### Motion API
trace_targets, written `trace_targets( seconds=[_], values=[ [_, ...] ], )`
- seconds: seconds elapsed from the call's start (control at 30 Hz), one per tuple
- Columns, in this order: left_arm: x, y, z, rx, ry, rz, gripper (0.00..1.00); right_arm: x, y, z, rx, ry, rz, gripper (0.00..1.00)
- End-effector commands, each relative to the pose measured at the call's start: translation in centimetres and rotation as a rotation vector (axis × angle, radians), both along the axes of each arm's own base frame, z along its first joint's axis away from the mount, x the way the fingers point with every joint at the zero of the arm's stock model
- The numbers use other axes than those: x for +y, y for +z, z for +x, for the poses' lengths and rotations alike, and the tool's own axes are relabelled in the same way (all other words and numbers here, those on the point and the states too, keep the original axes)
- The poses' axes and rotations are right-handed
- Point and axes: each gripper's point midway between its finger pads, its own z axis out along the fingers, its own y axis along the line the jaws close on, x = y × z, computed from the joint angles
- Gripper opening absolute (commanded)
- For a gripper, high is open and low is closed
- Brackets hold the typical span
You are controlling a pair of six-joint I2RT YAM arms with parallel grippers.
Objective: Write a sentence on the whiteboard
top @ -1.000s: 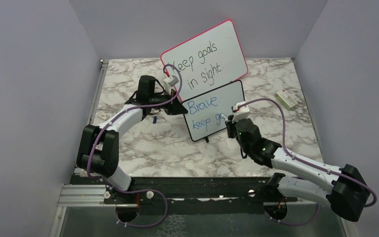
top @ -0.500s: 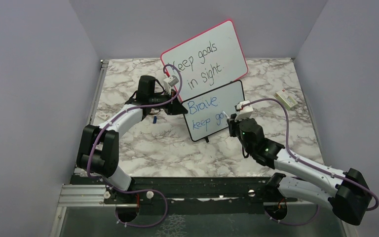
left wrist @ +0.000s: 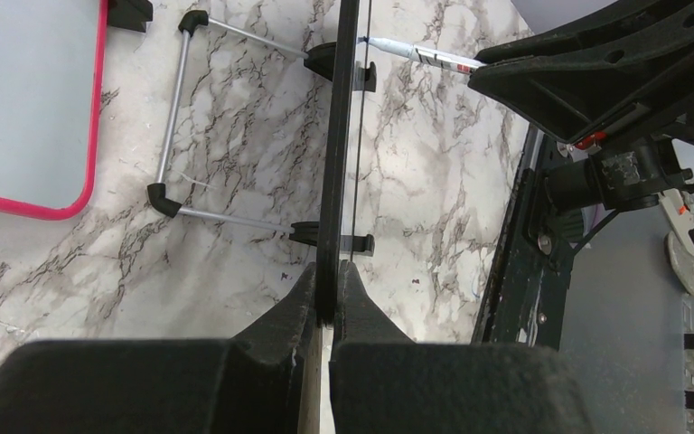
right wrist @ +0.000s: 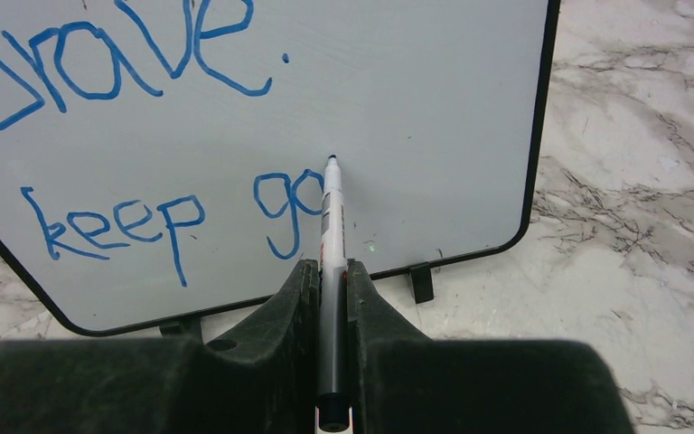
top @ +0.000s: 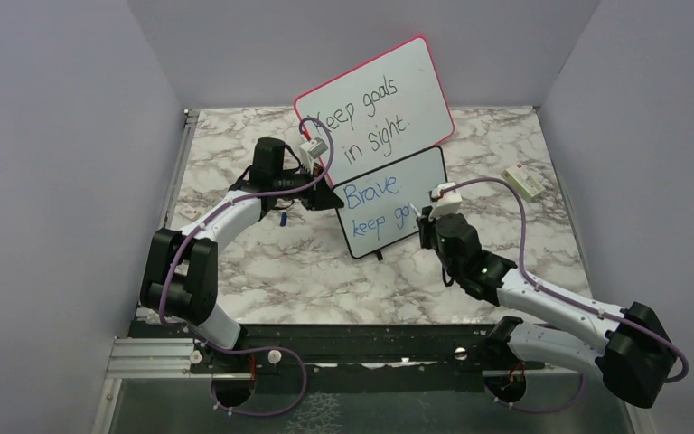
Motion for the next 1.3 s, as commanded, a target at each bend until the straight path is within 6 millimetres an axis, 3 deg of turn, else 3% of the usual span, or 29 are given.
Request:
trace_targets(
  seconds=[0.0,0.37,0.6,1.27],
  values=[
    [0.2,-1.5,-0.2,0.020,0.007,0.052,0.00,0.0,0.3,0.7,-0.015,-0.011,0.015,0.00],
    [0.3,-1.6,-0.1,0.020,0.014,0.058,0.00,-0.6,0.8,-0.5,0.001,0.009,0.035,0.01],
    [0.3,-1.5,-0.1,0.018,0.015,0.058,0.00,-0.7,-0.5,-1.3,0.050,0.019,0.038,0.01],
    [0.2,-1.5,-0.2,0.018,0.011,0.056,0.00,-0.7,-0.2,0.0,0.010,-0.023,0.029,0.01]
  ],
)
